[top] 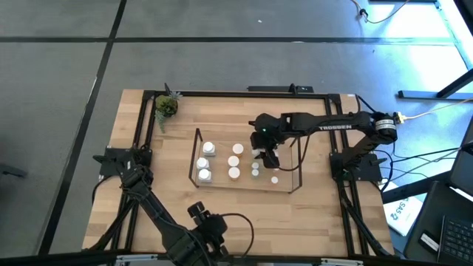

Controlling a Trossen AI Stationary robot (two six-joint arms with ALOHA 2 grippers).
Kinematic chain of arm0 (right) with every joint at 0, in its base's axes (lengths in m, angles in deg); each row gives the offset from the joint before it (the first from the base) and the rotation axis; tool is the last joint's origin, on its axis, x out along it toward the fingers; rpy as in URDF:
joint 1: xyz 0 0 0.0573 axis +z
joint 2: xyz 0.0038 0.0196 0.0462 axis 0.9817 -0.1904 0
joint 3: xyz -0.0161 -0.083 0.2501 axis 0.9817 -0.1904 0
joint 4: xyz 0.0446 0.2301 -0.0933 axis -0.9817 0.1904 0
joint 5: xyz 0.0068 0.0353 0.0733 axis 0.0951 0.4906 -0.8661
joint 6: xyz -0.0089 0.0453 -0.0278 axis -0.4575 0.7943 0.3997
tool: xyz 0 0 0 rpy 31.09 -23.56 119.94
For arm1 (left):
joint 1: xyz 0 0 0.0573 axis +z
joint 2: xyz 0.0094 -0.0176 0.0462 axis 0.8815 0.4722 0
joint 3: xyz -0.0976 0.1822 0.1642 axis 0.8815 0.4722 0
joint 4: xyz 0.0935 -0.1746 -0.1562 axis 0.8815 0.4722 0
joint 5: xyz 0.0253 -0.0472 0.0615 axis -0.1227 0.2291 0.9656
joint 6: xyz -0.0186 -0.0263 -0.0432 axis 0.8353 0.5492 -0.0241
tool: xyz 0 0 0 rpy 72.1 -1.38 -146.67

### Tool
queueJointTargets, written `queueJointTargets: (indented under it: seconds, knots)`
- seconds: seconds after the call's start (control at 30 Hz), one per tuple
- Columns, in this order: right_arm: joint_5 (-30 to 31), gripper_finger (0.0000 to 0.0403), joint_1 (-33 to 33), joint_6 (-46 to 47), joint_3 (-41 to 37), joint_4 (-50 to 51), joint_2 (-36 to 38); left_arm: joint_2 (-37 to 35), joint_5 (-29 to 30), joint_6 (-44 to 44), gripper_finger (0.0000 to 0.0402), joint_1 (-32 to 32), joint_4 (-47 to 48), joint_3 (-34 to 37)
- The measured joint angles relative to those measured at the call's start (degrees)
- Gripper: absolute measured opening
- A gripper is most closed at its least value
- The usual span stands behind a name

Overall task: Pick and place medicine bottles onto shelf by color
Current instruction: Return to Home Position

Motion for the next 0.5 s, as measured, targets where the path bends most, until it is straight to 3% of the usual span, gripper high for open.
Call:
queueJointTargets:
  seconds: [0.33,0.5]
  knots:
    - [0.7,0.0098,3.6,1.4,12.0,13.0,0.1,0.0,-1.9,-3.2,0.0191,-0.3,0.0,0.0]
    - [8.9,0.0034,7.5,1.4,20.0,22.7,0.1,0.0,-1.7,-8.5,0.0169,-0.4,0.0,0.0]
